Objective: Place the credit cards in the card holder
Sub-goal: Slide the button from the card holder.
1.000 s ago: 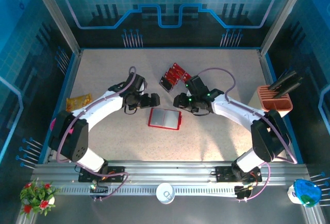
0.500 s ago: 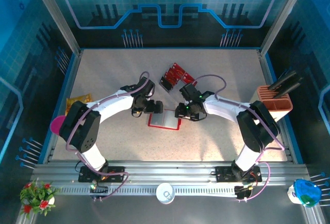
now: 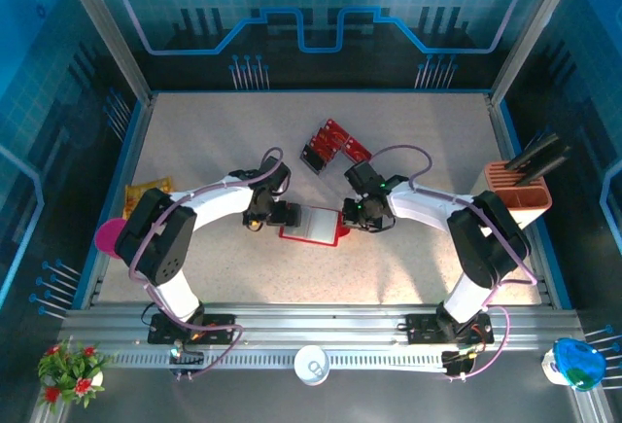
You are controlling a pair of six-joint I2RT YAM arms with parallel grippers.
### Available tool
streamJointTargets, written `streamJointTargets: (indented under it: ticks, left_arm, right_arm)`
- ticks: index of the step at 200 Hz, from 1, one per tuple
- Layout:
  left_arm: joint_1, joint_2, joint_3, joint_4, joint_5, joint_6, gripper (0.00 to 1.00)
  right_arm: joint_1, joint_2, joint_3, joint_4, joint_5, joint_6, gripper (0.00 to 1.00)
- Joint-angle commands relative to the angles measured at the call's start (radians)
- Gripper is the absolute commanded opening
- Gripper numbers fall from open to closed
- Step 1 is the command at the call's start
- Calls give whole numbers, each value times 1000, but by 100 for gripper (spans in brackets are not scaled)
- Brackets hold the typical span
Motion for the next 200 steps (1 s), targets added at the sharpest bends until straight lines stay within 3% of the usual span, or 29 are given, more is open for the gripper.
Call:
streamJointTargets:
  ticks: [1,28,71,127,200]
  left_arm:
    - [-8,8,-12,-3,-20,17,99]
    - [-8,-22,1,-15,-18,14,99]
    - [-7,-67,59,-33,-5,-7,99]
    - [5,-87,102,-25,14,-55,99]
    - [119,-136,40,-3,41,-102,99]
  right_arm:
    - [-15,-48,-7,-23,2,-12,24]
    - [-42,-118,46,-44,-12,-42,35]
    - [-155,-154,267,-171,4,-177,39]
    - [-220,74,710,-422,48,-404,39]
    - [-139,342,1029,-538,37,-479,36]
